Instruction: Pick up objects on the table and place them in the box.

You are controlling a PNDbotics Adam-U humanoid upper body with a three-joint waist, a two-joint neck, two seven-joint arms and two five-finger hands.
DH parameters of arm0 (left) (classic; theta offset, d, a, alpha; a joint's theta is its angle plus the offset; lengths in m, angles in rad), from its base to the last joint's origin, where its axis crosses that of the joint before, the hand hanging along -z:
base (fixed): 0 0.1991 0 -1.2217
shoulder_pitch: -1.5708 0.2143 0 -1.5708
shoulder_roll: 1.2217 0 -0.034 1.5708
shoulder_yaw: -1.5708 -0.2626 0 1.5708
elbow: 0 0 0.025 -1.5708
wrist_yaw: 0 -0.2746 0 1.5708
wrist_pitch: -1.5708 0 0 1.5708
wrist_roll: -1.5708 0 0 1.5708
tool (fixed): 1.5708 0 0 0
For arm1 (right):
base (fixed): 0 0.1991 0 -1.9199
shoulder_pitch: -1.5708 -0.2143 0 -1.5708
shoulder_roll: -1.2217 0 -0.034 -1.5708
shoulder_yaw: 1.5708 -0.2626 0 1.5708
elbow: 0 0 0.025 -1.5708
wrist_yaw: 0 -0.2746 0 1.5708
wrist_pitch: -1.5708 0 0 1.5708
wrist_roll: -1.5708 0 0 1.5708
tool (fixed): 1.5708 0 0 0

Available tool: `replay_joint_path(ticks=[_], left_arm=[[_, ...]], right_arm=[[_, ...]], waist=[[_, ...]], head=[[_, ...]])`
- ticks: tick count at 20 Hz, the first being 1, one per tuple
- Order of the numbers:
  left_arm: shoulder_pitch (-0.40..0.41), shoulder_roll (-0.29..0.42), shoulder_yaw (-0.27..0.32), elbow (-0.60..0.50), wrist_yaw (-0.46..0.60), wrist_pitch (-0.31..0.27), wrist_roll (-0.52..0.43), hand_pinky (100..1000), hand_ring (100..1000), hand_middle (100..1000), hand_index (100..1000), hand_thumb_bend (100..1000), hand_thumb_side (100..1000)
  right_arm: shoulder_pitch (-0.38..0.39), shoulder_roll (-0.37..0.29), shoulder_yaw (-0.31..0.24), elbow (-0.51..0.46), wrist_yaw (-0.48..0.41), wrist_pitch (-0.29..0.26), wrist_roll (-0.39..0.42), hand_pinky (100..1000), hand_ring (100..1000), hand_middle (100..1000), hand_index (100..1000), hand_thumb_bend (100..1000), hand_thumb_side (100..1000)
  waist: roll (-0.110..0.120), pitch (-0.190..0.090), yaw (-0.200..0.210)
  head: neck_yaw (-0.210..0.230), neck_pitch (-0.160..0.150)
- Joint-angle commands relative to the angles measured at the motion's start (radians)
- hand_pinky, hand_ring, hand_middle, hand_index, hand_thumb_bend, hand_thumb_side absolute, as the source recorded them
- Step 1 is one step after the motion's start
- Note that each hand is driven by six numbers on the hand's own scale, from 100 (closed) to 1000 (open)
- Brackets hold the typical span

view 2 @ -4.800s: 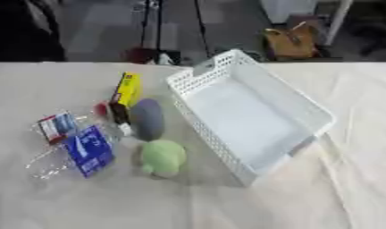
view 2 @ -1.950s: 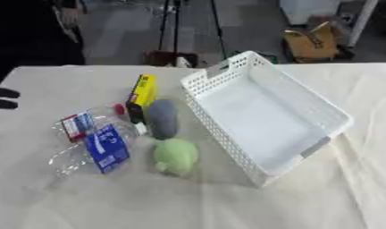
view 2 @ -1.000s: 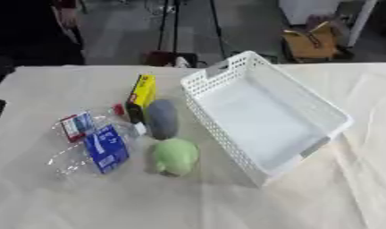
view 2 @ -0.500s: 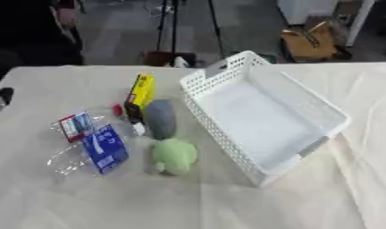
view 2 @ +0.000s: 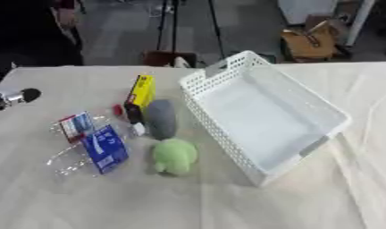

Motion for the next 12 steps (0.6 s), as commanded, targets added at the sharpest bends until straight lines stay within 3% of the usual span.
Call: replay_joint_path(ticks=[1,7,10,12], left_arm=[[-0.036,0.006,0.008,0.053,-0.011,-0.028,-0.022,1000,1000,987,1000,443,930],[-0.095,-0.047,-0.021,0.151,-0.053,-0.075,-0.07,1000,1000,980,1000,411,858],[-0.124,-0.069,-0.032,0.2,-0.086,-0.097,-0.109,1000,1000,990,1000,479,842],[-0.137,-0.079,-0.033,0.219,-0.105,-0.11,-0.126,1000,1000,990,1000,479,842]], right_arm=[[-0.008,-0.011,-0.002,-0.017,-0.01,0.0,0.005,789,768,652,860,100,1000],[-0.008,-0.007,0.002,-0.017,-0.017,0.001,0.012,789,768,652,860,100,1000],[-0.007,-0.006,0.003,-0.017,-0.02,0.0,0.015,789,767,651,860,100,1000],[-0.007,-0.006,0.002,-0.017,-0.021,0.0,0.016,789,767,651,860,100,1000]], waist=[[0.001,-0.016,0.001],[-0.001,-0.013,-0.006],[-0.001,-0.012,-0.009],[-0.001,-0.012,-0.01]], head=[[0.004,-0.007],[0.01,-0.003],[0.013,-0.003],[0.013,-0.003]])
